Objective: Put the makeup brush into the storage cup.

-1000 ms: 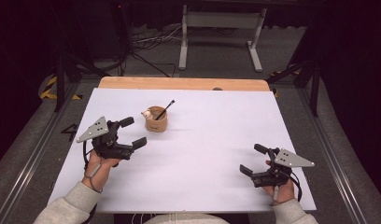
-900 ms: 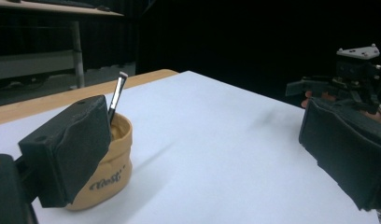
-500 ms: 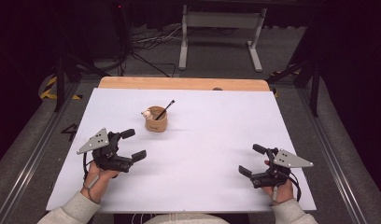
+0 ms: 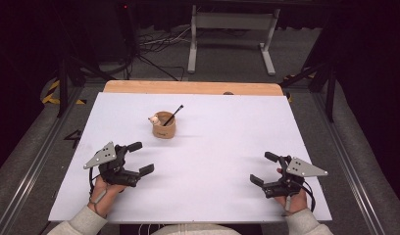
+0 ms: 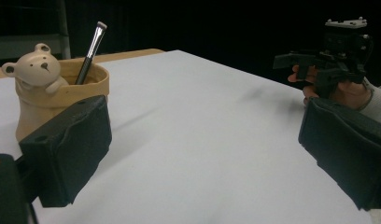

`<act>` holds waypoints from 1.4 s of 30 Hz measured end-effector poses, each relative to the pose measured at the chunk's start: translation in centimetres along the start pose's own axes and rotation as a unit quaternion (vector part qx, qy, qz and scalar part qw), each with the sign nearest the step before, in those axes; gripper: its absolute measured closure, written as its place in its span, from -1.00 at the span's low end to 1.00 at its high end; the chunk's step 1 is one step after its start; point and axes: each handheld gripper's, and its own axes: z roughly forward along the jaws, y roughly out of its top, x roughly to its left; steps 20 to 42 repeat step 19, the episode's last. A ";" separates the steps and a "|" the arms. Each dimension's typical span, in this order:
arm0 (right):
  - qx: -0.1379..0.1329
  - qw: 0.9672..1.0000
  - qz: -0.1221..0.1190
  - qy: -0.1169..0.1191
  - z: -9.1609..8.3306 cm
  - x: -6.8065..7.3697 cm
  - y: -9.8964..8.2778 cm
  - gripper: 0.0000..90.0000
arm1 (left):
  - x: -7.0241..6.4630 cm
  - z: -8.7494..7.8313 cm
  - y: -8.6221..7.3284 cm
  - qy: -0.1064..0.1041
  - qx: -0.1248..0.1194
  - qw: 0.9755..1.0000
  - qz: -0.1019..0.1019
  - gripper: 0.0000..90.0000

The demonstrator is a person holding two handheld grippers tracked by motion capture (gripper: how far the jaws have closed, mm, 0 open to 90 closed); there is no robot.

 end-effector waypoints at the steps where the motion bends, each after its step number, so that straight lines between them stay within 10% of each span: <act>1: 0.000 1.000 0.000 0.000 0.0 0.0 0.0 -1.00 | 0.0 0.0 0.0 0.000 0.000 1.000 0.000 -0.92; 42: -0.001 1.000 0.007 0.003 0.1 -0.1 -0.2 -1.00 | 0.2 0.5 -0.9 -0.003 0.016 1.000 -0.013 -0.92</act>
